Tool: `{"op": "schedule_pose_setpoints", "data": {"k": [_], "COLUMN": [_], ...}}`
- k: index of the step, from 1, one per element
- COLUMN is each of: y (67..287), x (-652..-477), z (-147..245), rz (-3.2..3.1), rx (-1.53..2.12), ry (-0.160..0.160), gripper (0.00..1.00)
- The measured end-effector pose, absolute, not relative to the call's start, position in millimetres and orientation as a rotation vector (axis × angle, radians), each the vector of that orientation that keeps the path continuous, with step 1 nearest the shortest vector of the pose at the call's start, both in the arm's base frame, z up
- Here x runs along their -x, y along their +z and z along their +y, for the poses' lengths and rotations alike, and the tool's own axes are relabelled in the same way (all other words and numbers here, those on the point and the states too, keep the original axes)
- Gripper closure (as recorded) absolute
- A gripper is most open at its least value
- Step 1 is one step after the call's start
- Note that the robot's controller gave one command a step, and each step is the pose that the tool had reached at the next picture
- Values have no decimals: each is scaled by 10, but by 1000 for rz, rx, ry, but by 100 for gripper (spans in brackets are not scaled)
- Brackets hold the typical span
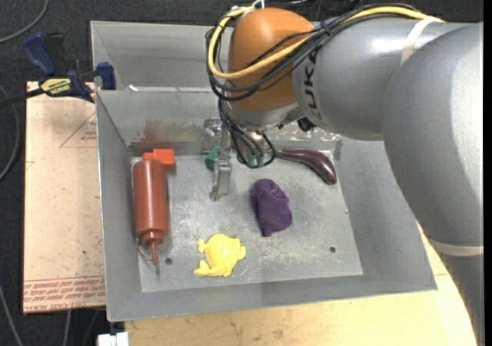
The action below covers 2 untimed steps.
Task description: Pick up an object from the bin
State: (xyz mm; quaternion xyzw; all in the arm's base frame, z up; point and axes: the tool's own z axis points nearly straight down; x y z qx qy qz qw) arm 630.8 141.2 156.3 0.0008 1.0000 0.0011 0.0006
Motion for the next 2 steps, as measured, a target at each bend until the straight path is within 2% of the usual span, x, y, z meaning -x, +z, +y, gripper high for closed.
{"op": "schedule_pose_setpoints", "data": {"k": [1, 2], "y": [1563, 1391], "x": [-6308, -6231], "z": [1412, 1230], "rz": [3140, 3131], "rx": [-2, 117], "ry": [4, 7], "gripper": [0, 0]}}
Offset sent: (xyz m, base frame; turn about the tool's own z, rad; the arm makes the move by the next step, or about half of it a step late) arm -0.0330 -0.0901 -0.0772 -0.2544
